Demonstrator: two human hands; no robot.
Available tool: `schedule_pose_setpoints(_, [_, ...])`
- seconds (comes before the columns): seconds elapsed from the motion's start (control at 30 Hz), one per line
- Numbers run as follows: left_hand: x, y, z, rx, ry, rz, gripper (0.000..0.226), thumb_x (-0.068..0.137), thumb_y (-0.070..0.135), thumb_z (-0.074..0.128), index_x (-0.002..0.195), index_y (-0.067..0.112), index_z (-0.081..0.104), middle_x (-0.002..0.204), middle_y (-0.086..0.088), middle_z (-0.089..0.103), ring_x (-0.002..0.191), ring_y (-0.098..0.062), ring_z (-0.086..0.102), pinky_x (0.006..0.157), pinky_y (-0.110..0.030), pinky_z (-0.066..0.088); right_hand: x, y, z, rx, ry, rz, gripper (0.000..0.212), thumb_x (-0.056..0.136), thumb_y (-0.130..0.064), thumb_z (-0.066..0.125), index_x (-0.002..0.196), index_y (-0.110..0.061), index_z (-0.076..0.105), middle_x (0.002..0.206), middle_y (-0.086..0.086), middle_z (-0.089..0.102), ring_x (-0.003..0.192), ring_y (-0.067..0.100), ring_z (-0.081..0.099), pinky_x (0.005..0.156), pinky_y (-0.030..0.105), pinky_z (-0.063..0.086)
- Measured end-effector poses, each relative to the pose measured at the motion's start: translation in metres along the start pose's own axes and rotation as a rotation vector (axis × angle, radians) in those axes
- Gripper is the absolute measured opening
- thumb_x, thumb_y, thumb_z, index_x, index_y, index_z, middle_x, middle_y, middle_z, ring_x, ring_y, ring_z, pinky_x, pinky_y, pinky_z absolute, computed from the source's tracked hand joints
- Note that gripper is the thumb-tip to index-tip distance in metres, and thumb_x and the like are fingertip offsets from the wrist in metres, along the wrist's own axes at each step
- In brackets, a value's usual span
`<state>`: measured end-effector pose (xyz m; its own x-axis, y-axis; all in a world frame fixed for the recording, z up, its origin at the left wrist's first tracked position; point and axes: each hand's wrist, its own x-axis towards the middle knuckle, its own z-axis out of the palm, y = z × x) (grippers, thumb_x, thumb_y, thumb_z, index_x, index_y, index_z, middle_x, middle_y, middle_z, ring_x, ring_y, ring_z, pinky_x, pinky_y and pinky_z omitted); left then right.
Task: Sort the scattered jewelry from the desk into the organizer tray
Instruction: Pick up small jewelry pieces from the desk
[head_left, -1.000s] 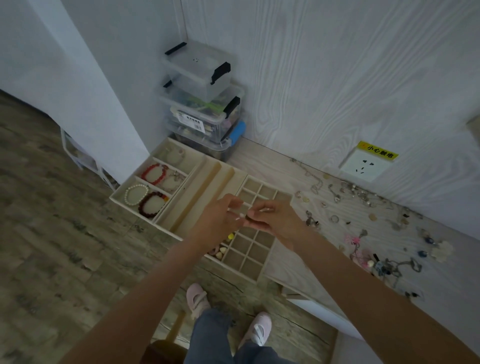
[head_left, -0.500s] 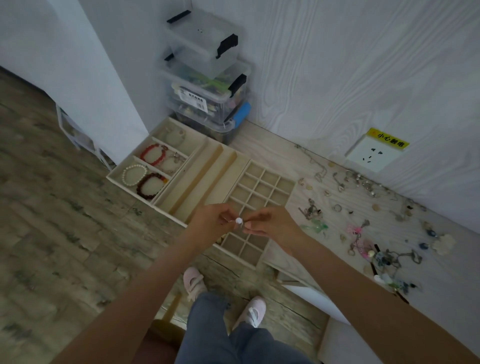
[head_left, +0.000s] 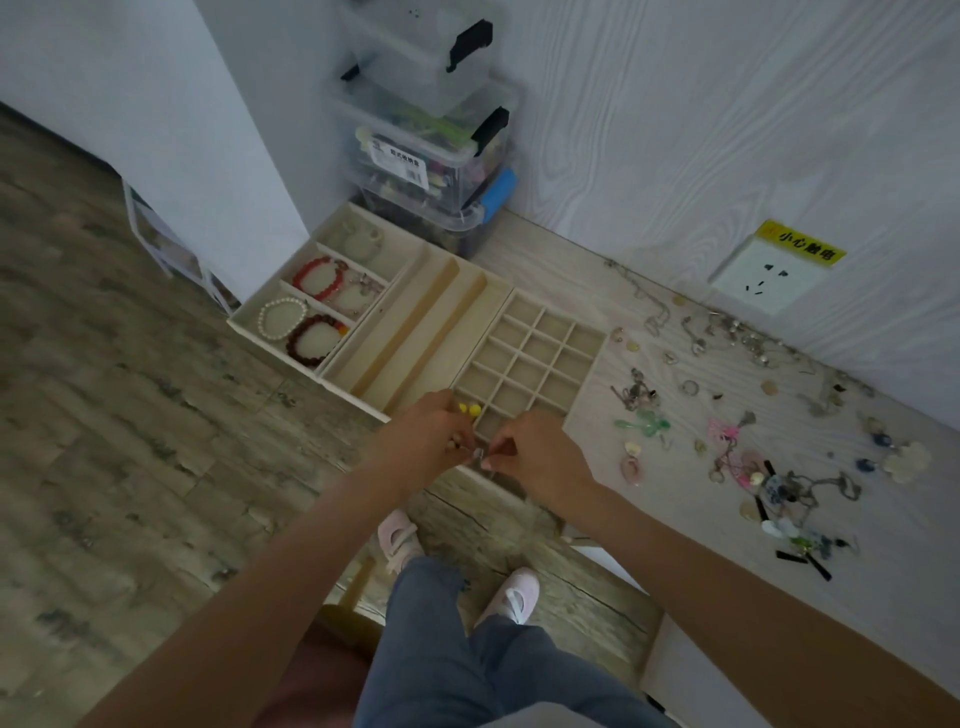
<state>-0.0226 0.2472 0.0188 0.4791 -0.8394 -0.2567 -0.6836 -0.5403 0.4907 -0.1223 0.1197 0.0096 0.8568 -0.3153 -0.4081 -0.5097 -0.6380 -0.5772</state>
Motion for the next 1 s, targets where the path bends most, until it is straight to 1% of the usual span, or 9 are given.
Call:
schedule_pose_setpoints(0.07, [0.001,0.005,-0.002,0.079,-0.014,0.016,0.016,0.085,0.029,0.067,0.096,0.019,0.072,0.097,0.003,0.041,0.097,-0.012,0.044,0.073,-0.021,0.035,-0.002,-0.003,0.001,-0.08,0.019,0.006,0.02,0.083,-0.031,0.068,0.091,-0.014,0.074,0.091,0.003,0.067,0.083,0.017,0.061,0.073,0.031,0.047])
schedule_pose_setpoints(0.13, [0.005,0.01,-0.006,0.202,-0.05,0.048,0.021,0.087,0.032,0.063,0.102,0.022,0.072,0.106,-0.001,0.045,0.105,-0.016,0.043,0.079,-0.023,0.033,-0.003,-0.006,0.001,-0.144,0.04,0.003,0.021,0.085,-0.033,0.066,0.094,-0.015,0.073,0.096,0.004,0.065,0.089,0.019,0.061,0.073,0.03,0.046])
schedule_pose_setpoints(0.23, [0.009,0.018,-0.01,0.402,-0.104,0.065,0.026,0.09,0.035,0.056,0.111,0.024,0.068,0.116,-0.002,0.045,0.114,-0.019,0.041,0.087,-0.028,0.033,-0.002,-0.01,0.002,-0.222,0.055,0.006,0.023,0.085,-0.034,0.064,0.095,-0.015,0.072,0.096,0.006,0.067,0.09,0.022,0.062,0.071,0.031,0.046])
schedule_pose_setpoints(0.33, [0.013,0.023,-0.009,0.525,-0.144,0.073,0.03,0.091,0.032,0.053,0.115,0.019,0.065,0.12,-0.004,0.042,0.117,-0.022,0.038,0.09,-0.031,0.03,-0.002,-0.012,0.003,-0.275,0.067,0.005,0.022,0.086,-0.032,0.064,0.095,-0.014,0.071,0.096,0.007,0.068,0.09,0.023,0.063,0.073,0.033,0.049])
schedule_pose_setpoints(0.53, [0.016,0.025,-0.005,0.535,-0.142,0.065,0.026,0.089,0.024,0.056,0.114,0.019,0.065,0.12,-0.004,0.042,0.116,-0.021,0.039,0.088,-0.03,0.029,0.0,-0.013,0.001,-0.298,0.046,-0.018,0.017,0.084,-0.031,0.065,0.09,-0.017,0.072,0.09,0.004,0.069,0.087,0.021,0.063,0.071,0.032,0.05])
schedule_pose_setpoints(0.67, [0.011,0.022,-0.008,0.423,-0.112,0.067,0.023,0.09,0.028,0.057,0.112,0.023,0.064,0.119,-0.002,0.042,0.114,-0.019,0.041,0.084,-0.028,0.028,-0.002,-0.011,-0.001,-0.282,0.02,-0.036,0.017,0.088,-0.026,0.058,0.095,-0.02,0.073,0.097,0.001,0.069,0.09,0.019,0.063,0.074,0.032,0.051])
schedule_pose_setpoints(0.73, [0.007,0.018,-0.011,0.391,-0.102,0.074,0.024,0.091,0.026,0.056,0.114,0.028,0.063,0.121,0.0,0.041,0.116,-0.018,0.04,0.086,-0.028,0.029,-0.002,-0.011,-0.003,-0.262,0.02,-0.025,0.018,0.088,-0.02,0.056,0.093,-0.02,0.073,0.098,0.0,0.069,0.091,0.019,0.063,0.076,0.033,0.052])
schedule_pose_setpoints(0.87, [-0.002,0.013,-0.014,0.423,-0.102,0.116,0.038,0.09,0.018,0.053,0.121,0.039,0.059,0.127,0.003,0.04,0.119,-0.016,0.037,0.096,-0.033,0.029,-0.001,-0.011,-0.004,-0.247,0.0,-0.025,0.019,0.089,-0.017,0.055,0.091,-0.021,0.073,0.098,0.0,0.07,0.09,0.019,0.063,0.075,0.031,0.052])
schedule_pose_setpoints(1.0, [-0.005,0.013,-0.014,0.496,-0.119,0.153,0.04,0.09,0.017,0.05,0.123,0.038,0.058,0.129,0.004,0.038,0.12,-0.016,0.034,0.096,-0.034,0.028,-0.001,-0.009,-0.005,-0.24,-0.006,-0.025,0.019,0.088,-0.016,0.056,0.092,-0.022,0.074,0.097,0.001,0.07,0.089,0.019,0.063,0.075,0.03,0.052])
